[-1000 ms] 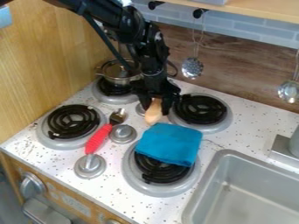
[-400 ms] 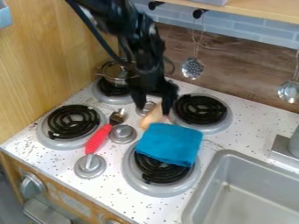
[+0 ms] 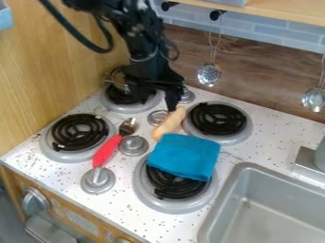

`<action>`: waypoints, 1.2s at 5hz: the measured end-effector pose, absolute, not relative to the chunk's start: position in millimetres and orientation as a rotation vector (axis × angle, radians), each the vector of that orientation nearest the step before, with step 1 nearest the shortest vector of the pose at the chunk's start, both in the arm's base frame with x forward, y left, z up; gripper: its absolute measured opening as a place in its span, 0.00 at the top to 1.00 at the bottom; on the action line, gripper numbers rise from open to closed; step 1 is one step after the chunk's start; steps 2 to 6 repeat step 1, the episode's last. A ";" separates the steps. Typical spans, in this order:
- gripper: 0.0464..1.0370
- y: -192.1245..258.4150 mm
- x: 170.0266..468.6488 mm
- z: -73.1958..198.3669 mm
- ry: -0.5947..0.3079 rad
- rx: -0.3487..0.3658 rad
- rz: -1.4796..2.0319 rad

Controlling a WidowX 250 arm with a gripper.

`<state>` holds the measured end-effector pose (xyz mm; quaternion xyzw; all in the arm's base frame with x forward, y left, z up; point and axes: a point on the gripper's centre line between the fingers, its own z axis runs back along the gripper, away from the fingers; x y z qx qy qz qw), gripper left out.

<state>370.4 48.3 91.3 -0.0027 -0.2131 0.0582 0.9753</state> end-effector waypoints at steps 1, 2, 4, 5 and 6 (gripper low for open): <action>0.03 49.8 323.5 99.5 -0.380 -0.009 0.036; 0.03 49.8 323.5 99.5 -0.380 -0.009 0.036; 0.03 49.8 323.5 99.5 -0.380 -0.009 0.036; 0.03 49.8 323.5 99.5 -0.380 -0.009 0.036; 0.03 49.8 323.5 99.5 -0.380 -0.009 0.036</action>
